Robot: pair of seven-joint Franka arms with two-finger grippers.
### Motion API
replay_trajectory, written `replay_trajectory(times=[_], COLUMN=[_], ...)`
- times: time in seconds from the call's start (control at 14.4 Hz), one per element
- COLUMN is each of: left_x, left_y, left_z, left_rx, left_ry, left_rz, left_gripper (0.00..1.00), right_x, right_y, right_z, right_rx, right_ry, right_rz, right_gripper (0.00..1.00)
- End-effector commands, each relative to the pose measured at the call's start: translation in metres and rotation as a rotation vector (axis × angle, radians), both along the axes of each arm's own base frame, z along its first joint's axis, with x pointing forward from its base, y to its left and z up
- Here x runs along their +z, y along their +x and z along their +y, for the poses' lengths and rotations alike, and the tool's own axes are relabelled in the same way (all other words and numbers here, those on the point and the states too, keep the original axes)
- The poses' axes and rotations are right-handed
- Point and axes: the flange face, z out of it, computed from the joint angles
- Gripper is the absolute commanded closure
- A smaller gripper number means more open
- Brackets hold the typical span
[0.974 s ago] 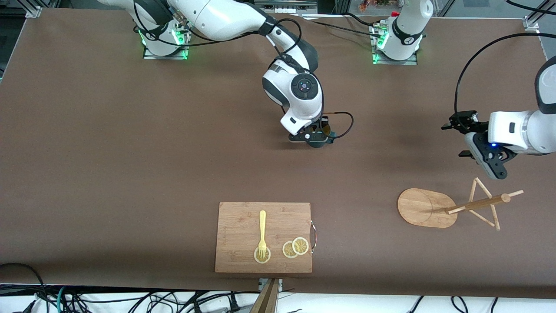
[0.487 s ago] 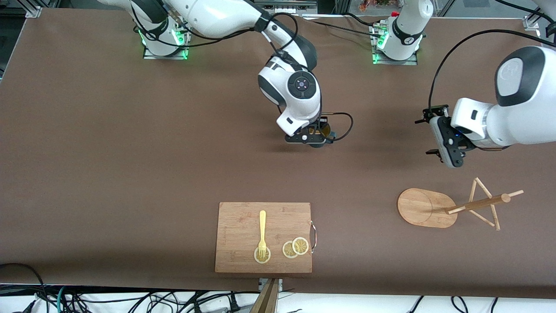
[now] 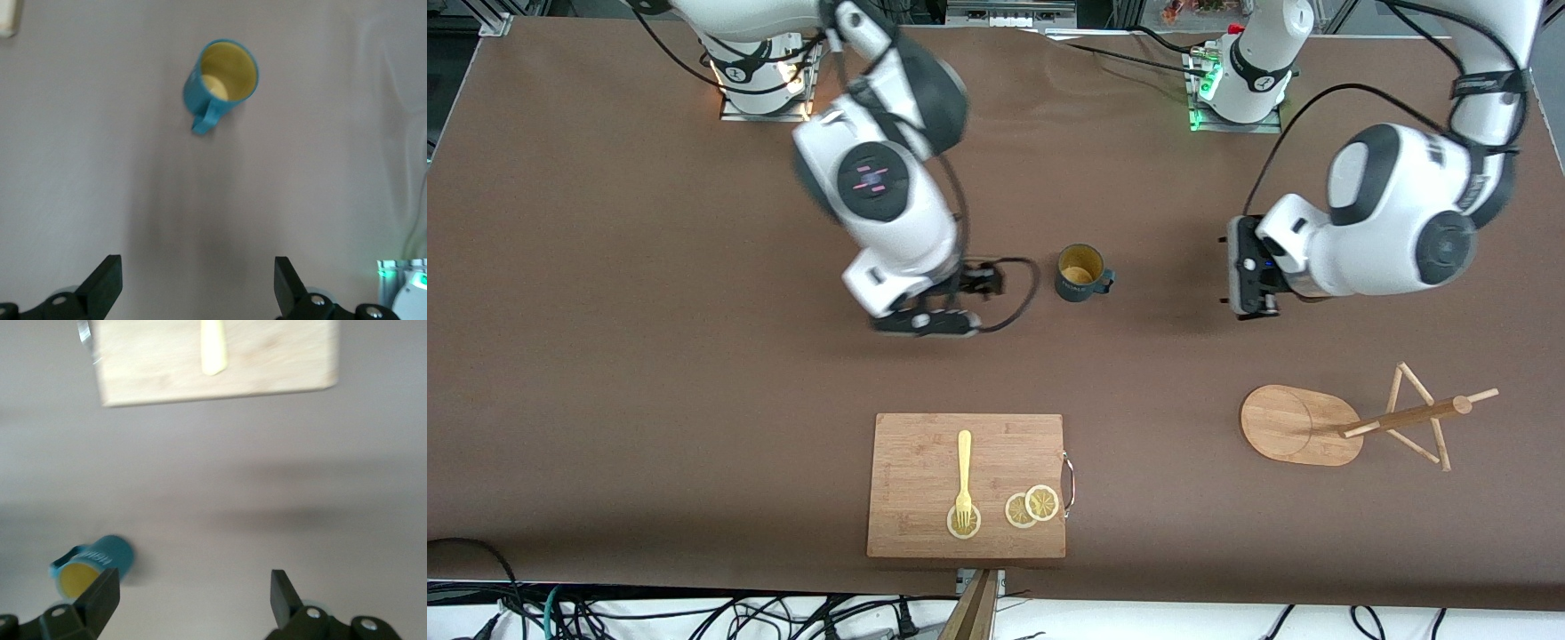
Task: Pass cup and hang on rack
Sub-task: 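Release the mug and withdraw the right gripper while the left approaches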
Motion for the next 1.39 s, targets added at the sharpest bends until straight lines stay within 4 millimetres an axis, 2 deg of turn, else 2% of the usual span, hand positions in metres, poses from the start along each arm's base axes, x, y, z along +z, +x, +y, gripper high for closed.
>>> replay_trajectory(times=[0.0, 0.07, 0.14, 0.21, 0.28, 0.56, 0.76, 1.11, 1.18, 1.32], left_x=[-0.034, -0.050, -0.063, -0.073, -0.082, -0.119, -0.150, -0.204, -0.210, -0.220], left_y=[-0.027, -0.035, -0.043, -0.051, -0.057, -0.062, -0.067, -0.073, -0.072, -0.074], left_z=[-0.005, -0.009, -0.014, -0.020, -0.026, -0.043, -0.044, -0.040, -0.041, -0.041], left_rx=[-0.043, -0.062, -0.075, -0.077, -0.064, -0.085, -0.089, -0.081, -0.074, -0.063], left_ry=[-0.122, -0.153, -0.174, -0.194, -0.207, -0.250, -0.323, -0.472, -0.492, -0.514], left_rz=[-0.058, -0.091, -0.121, -0.136, -0.139, -0.172, -0.206, -0.271, -0.283, -0.286], left_gripper=[0.00, 0.00, 0.00, 0.00, 0.00, 0.00, 0.00, 0.00, 0.00, 0.00], right_x=[0.013, 0.025, 0.040, 0.049, 0.061, 0.103, 0.116, 0.132, 0.132, 0.127], right_y=[0.035, 0.038, 0.035, 0.034, 0.029, -0.005, -0.024, -0.034, -0.035, -0.035], right_z=[-0.092, -0.116, -0.127, -0.147, -0.161, -0.218, -0.254, -0.316, -0.324, -0.325], right_rx=[-0.022, 0.025, 0.078, 0.076, 0.060, 0.089, 0.101, 0.145, 0.150, 0.153], right_ry=[0.013, 0.011, 0.010, -0.008, -0.021, -0.046, -0.057, -0.050, -0.050, -0.051], right_rz=[0.045, 0.056, 0.051, 0.058, 0.055, 0.033, 0.027, 0.016, 0.022, 0.028], right_gripper=[0.00, 0.00, 0.00, 0.00, 0.00, 0.00, 0.00, 0.00, 0.00, 0.00])
